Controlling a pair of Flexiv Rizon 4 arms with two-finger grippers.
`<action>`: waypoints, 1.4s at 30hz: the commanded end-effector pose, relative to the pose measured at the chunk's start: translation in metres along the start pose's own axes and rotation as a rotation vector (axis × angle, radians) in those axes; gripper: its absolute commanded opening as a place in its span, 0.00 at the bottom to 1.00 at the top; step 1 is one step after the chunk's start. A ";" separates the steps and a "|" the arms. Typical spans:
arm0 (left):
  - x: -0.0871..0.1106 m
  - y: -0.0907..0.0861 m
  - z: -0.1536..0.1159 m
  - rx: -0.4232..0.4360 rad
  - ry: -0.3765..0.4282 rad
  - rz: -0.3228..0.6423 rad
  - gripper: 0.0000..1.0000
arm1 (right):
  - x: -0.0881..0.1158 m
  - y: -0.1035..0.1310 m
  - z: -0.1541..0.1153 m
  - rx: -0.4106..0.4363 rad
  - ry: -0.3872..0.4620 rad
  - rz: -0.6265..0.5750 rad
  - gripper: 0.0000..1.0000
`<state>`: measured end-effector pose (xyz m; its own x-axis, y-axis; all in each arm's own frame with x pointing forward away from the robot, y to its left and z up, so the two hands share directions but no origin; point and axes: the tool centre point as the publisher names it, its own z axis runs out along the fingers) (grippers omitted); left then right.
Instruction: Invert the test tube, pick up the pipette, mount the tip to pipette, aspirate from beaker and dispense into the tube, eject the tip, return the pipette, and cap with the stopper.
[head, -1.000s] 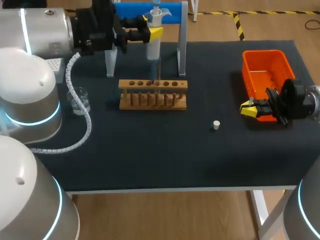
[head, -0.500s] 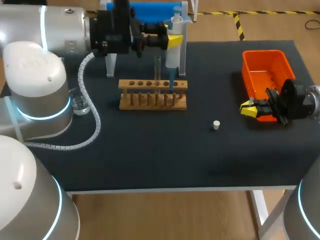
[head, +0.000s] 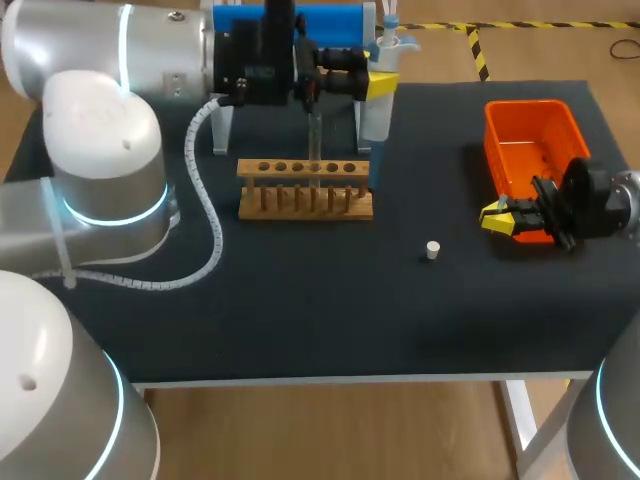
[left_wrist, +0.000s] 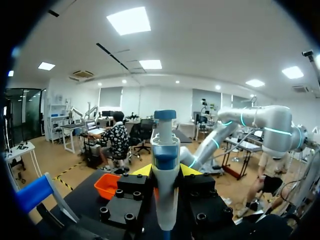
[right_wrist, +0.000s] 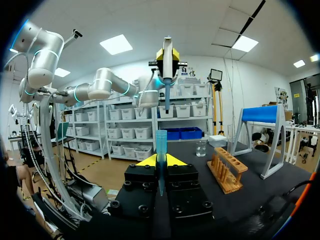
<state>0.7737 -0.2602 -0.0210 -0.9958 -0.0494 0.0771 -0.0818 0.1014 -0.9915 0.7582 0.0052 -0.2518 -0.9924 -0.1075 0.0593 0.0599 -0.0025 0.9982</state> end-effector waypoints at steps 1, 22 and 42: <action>-0.006 0.000 0.003 0.021 0.018 -0.006 0.00 | 0.001 0.000 -0.001 0.001 0.000 0.000 0.00; -0.003 -0.001 0.004 0.004 -0.009 0.057 0.00 | 0.001 0.000 -0.001 0.001 0.000 0.000 0.00; -0.002 -0.001 0.002 -0.001 -0.014 0.064 0.00 | 0.001 0.000 -0.001 0.001 0.000 0.000 0.00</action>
<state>0.7764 -0.2625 -0.0207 -0.9984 -0.0551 0.0121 -0.0179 0.1059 -0.9942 0.7582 0.0052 -0.2518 -0.9924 -0.1075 0.0593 0.0599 -0.0025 0.9982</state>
